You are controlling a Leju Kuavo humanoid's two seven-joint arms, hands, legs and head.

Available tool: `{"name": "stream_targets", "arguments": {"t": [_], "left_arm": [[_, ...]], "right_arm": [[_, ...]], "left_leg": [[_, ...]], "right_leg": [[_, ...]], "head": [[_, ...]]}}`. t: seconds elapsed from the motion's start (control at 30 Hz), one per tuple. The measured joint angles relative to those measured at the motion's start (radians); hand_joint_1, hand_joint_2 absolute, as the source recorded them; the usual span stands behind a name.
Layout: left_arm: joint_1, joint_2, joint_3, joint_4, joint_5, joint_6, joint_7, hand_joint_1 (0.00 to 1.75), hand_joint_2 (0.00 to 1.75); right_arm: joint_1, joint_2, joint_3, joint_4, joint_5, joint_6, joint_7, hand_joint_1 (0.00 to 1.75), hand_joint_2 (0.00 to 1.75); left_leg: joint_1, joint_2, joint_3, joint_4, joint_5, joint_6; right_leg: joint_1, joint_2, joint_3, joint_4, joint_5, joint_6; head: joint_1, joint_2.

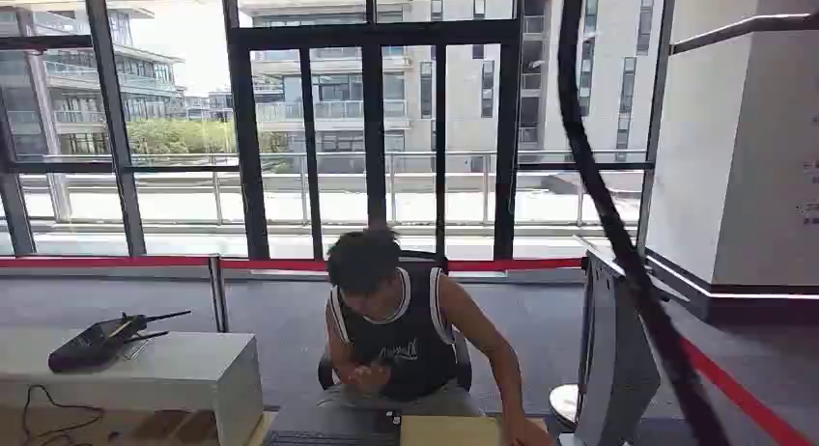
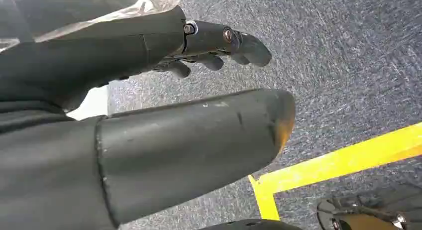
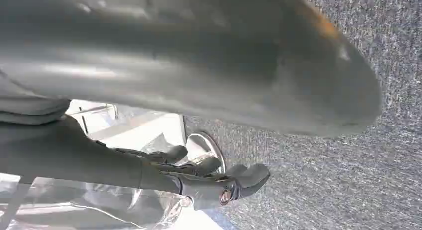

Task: Pass the card to the sensor for recognition and then transmit it.

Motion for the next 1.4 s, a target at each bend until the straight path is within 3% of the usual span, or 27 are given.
{"name": "stream_targets", "arguments": {"t": [0.9, 1.0, 1.03, 1.17, 1.23, 1.3, 1.4], "left_arm": [[0.001, -0.01, 0.0, 0.0, 0.004, 0.007, -0.012, 0.0, 0.0], [0.001, -0.01, 0.0, 0.0, 0.004, 0.006, -0.013, 0.0, 0.0], [0.001, -0.009, 0.0, 0.0, 0.004, 0.005, -0.011, 0.0, 0.0], [0.0, -0.01, 0.0, 0.0, 0.004, 0.006, -0.005, 0.0, 0.0], [0.001, -0.01, 0.0, 0.0, 0.004, 0.008, -0.001, 0.0, 0.0], [0.0, -0.01, 0.0, 0.0, 0.004, 0.011, -0.002, 0.0, 0.0], [-0.001, -0.01, 0.0, 0.0, 0.005, 0.015, -0.01, 0.0, 0.0]], "right_arm": [[0.0, -0.004, 0.0, 0.0, -0.022, -0.018, -0.026, 0.0, 0.0], [-0.002, -0.005, -0.02, 0.0, -0.126, -0.138, -0.129, 0.0, 0.0], [-0.003, -0.008, -0.029, -0.001, -0.16, -0.194, -0.181, 0.0, 1.75], [-0.03, -0.03, -0.072, -0.001, -0.251, -0.302, -0.362, 0.0, 1.75], [-0.063, -0.045, -0.095, -0.001, -0.303, -0.329, -0.511, 0.0, 1.75], [-0.116, -0.065, -0.117, -0.002, -0.328, -0.342, -0.666, 0.0, 1.75], [-0.205, -0.098, -0.142, -0.002, -0.35, -0.34, -0.791, 0.0, 1.75]], "left_leg": [[0.0, 0.0, 0.0, 0.0, 0.0, 0.0], [0.0, 0.0, 0.0, 0.0, 0.0, 0.0], [0.0, 0.0, 0.0, 0.0, 0.0, 0.0], [0.0, 0.0, -0.001, 0.0, 0.0, 0.0], [-0.001, 0.001, -0.001, 0.0, 0.0, 0.0], [-0.002, 0.001, -0.001, 0.0, 0.001, 0.0], [-0.002, 0.001, 0.0, 0.0, 0.003, 0.001]], "right_leg": [[0.0, 0.0, 0.0, 0.0, 0.0, 0.0], [0.0, 0.0, 0.0, 0.0, 0.0, 0.0], [0.0, 0.0, 0.0, 0.0, 0.0, 0.0], [0.0, 0.0, 0.0, 0.0, 0.0, 0.0], [0.0, 0.0, 0.0, 0.0, 0.001, 0.0], [-0.001, 0.001, -0.001, 0.0, 0.002, 0.001], [-0.001, 0.0, 0.0, 0.0, 0.003, 0.002]], "head": [[0.0, 0.0], [0.0, 0.0], [0.0, 0.0], [0.0, 0.0], [0.0, 0.0], [0.0, 0.0], [0.0, 0.0]]}}
